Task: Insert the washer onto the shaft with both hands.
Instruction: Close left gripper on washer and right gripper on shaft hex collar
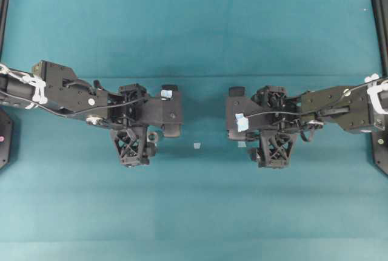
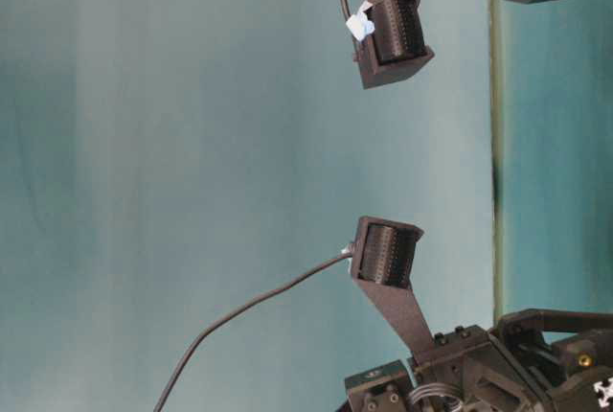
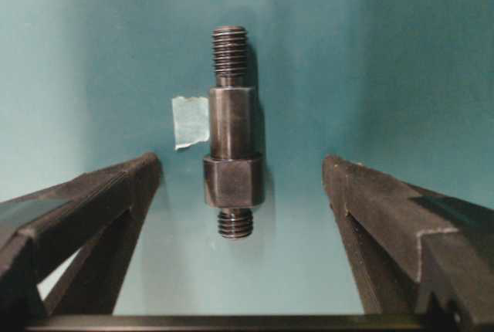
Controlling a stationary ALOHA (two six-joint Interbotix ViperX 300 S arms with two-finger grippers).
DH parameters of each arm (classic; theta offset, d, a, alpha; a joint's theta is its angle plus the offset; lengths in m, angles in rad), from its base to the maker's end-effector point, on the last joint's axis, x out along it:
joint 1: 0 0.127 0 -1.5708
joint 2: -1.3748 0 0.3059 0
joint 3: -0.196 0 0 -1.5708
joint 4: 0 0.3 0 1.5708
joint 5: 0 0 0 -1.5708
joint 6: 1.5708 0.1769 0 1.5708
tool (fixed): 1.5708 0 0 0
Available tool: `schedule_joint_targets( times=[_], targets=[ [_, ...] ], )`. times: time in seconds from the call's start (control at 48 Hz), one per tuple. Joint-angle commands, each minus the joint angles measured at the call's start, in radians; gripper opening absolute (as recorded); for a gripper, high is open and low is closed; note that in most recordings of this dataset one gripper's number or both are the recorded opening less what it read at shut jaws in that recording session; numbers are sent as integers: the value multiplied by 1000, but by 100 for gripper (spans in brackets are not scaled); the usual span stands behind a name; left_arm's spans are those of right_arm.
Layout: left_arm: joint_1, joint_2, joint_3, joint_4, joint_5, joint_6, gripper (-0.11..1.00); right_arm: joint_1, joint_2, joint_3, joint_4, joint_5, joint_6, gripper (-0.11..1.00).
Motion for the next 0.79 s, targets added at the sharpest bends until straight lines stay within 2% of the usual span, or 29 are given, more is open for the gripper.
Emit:
schedule_joint_targets(
  times=[0.0, 0.104, 0.271, 0.312, 0.499, 0.77],
  targets=[
    [6, -11, -5, 3, -3, 2, 85, -5, -5, -2, 0, 2, -8, 74],
    [6, -11, -2, 3, -3, -6, 74, -6, -5, -3, 0, 3, -8, 57],
    [-2, -11, 0, 3, -3, -6, 41, -15, -5, -3, 0, 5, -11, 26],
    [-5, -11, 0, 3, -3, -3, 35, -20, -5, -3, -2, 5, -11, 18],
    [-17, -11, 5, 2, -3, 2, 35, -23, -5, -3, -2, 18, -11, 0],
    [-21, -11, 5, 3, -3, 2, 35, -29, -5, -6, -2, 20, -11, 0]
  ],
)
